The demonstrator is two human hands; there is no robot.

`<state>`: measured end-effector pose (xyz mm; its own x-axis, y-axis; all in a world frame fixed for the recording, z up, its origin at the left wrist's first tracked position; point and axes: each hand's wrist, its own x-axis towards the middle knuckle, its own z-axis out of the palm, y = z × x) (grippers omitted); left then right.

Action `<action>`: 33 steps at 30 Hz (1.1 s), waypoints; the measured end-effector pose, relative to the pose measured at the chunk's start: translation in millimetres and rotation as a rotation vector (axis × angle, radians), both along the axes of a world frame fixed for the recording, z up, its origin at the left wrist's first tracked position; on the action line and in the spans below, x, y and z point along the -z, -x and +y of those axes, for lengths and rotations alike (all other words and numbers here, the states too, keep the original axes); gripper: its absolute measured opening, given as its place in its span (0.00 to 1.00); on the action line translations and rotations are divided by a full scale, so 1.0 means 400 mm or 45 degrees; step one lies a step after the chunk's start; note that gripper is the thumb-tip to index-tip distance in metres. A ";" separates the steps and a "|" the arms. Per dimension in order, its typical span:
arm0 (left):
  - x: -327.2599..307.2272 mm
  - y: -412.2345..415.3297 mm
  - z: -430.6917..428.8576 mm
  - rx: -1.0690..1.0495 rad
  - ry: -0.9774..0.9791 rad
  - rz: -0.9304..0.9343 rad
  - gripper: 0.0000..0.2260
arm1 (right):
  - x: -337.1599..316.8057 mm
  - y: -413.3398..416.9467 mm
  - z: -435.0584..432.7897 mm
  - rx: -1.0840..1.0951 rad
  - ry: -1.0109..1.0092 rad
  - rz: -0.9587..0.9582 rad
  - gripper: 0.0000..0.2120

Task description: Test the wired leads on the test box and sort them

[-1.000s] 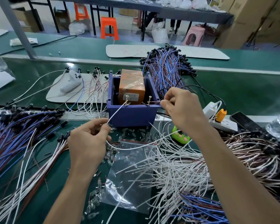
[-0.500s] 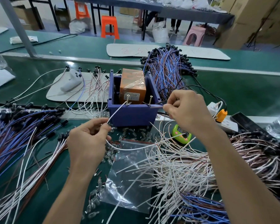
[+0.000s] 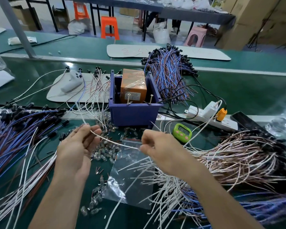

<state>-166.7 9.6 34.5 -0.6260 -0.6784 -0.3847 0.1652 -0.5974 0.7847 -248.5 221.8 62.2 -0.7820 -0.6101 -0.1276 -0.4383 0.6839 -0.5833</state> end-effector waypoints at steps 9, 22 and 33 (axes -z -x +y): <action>0.049 -0.093 0.007 -0.261 1.712 -0.758 0.05 | 0.033 -0.054 -0.036 0.035 0.169 0.085 0.08; -0.027 -0.031 0.137 0.377 2.189 -0.137 0.04 | -0.102 -0.011 0.118 0.067 0.243 0.248 0.05; -0.074 0.049 0.429 0.676 2.456 -0.004 0.05 | -0.145 0.045 0.497 0.474 -0.074 0.668 0.17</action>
